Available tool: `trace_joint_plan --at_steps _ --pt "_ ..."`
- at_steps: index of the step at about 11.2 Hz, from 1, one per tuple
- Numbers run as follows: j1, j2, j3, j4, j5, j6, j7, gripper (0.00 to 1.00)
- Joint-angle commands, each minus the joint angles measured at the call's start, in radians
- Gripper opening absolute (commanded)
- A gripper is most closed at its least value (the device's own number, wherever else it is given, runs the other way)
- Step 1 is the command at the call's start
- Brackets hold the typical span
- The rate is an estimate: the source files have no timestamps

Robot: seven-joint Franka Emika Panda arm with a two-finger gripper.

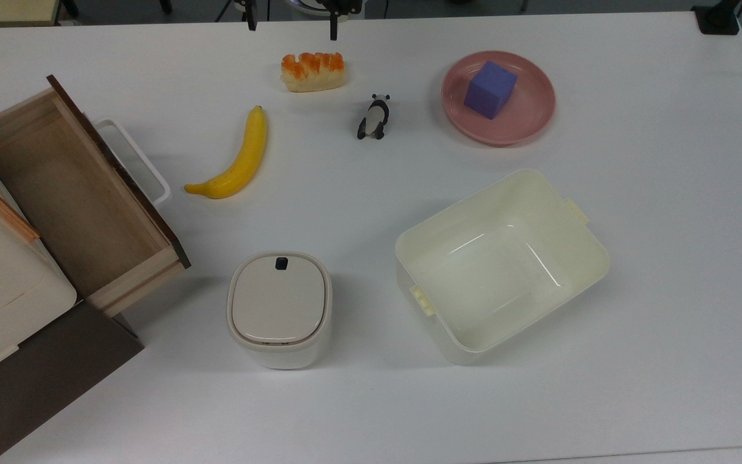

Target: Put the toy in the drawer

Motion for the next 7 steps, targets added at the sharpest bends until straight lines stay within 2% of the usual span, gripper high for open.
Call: trace_joint_plan --at_steps 1,7 --pt "0.018 -0.012 -0.017 -0.012 0.017 -0.038 0.004 1.0" --pt "0.012 -0.015 -0.017 -0.047 0.017 -0.022 0.0 1.0"
